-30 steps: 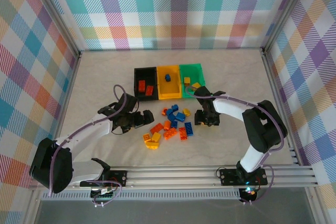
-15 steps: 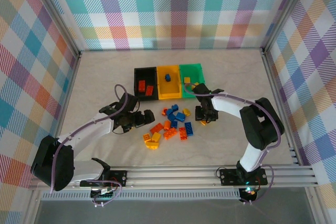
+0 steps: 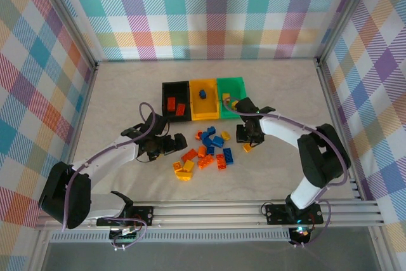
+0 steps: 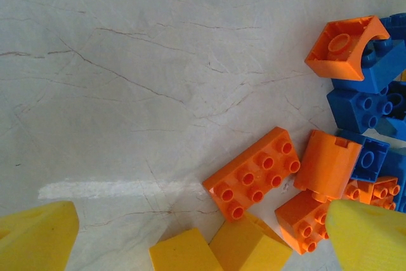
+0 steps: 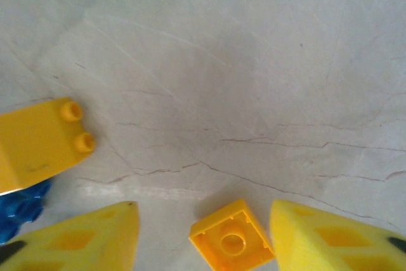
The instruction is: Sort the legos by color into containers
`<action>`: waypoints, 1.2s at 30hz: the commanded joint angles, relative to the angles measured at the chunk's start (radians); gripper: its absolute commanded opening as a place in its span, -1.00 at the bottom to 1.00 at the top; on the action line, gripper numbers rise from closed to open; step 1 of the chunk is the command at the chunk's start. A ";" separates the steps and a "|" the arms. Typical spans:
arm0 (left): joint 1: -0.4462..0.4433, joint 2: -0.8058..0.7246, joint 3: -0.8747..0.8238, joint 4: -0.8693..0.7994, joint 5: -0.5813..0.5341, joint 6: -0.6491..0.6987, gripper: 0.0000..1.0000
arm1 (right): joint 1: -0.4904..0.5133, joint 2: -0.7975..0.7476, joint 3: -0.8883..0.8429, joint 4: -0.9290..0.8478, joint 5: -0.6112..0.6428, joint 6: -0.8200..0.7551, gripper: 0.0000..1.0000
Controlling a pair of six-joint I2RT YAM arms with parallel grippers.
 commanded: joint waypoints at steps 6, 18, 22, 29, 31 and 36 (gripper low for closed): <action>-0.011 -0.004 -0.003 0.005 0.014 0.020 1.00 | -0.005 0.052 0.008 -0.063 -0.043 -0.097 0.44; -0.011 -0.025 -0.017 -0.004 0.002 0.022 1.00 | -0.003 0.138 0.026 -0.097 -0.003 -0.127 0.20; -0.011 -0.026 -0.024 0.002 0.005 0.020 1.00 | -0.002 0.161 0.037 -0.114 -0.007 -0.126 0.02; -0.011 -0.038 -0.024 -0.004 0.002 0.024 1.00 | -0.002 0.134 0.028 -0.100 0.004 -0.123 -0.26; -0.011 -0.039 -0.024 -0.007 0.002 0.023 1.00 | -0.002 0.117 0.028 -0.098 0.007 -0.124 -0.30; -0.010 -0.047 -0.022 -0.011 0.001 0.024 1.00 | -0.002 0.034 0.042 -0.100 -0.010 -0.120 -0.34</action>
